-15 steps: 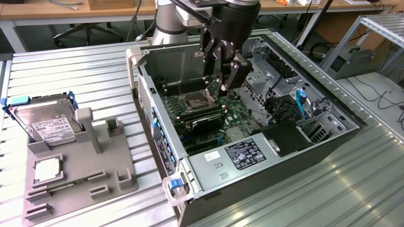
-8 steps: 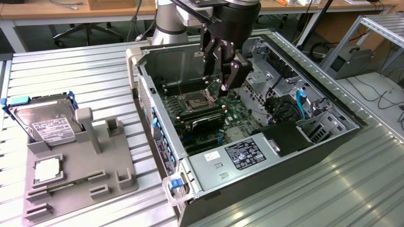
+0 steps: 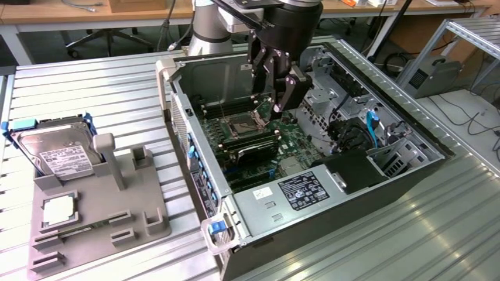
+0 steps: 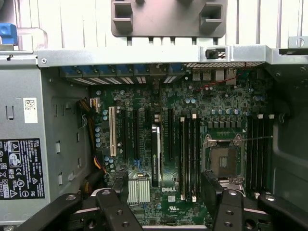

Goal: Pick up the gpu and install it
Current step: 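Press down on the gpu until it lock into place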

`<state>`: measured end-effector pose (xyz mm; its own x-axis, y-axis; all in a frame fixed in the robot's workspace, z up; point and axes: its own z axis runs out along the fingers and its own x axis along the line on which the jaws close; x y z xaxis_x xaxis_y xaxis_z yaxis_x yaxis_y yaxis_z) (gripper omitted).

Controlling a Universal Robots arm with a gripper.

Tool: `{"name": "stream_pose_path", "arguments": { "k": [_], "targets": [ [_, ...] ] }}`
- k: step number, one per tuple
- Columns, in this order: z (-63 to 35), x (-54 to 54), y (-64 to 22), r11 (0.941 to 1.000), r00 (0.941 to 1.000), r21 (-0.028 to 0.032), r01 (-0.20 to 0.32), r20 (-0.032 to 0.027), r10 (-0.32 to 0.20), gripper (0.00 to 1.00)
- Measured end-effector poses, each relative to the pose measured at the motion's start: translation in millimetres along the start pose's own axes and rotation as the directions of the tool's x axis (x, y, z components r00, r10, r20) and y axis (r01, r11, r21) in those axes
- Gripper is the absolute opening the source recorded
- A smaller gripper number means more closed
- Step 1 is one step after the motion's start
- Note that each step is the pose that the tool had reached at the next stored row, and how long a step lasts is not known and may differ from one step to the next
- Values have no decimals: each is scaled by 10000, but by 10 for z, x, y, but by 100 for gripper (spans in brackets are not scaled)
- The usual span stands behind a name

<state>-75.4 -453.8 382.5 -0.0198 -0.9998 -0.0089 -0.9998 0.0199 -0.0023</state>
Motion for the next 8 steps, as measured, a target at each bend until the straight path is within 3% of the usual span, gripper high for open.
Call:
{"name": "stream_pose_path", "arguments": {
  "k": [1,3,6,7,8],
  "targets": [
    [0,0,0,10000,10000,0,1,0,-1,71],
    [0,0,0,10000,10000,0,0,0,0,15],
    [2,-20,25,10000,10000,0,-1,-1,1,11],
    [47,-71,78,10000,10000,2,-37,2,37,11],
    [176,-109,96,10000,10000,1,-84,-16,84,11]
  ]
}}
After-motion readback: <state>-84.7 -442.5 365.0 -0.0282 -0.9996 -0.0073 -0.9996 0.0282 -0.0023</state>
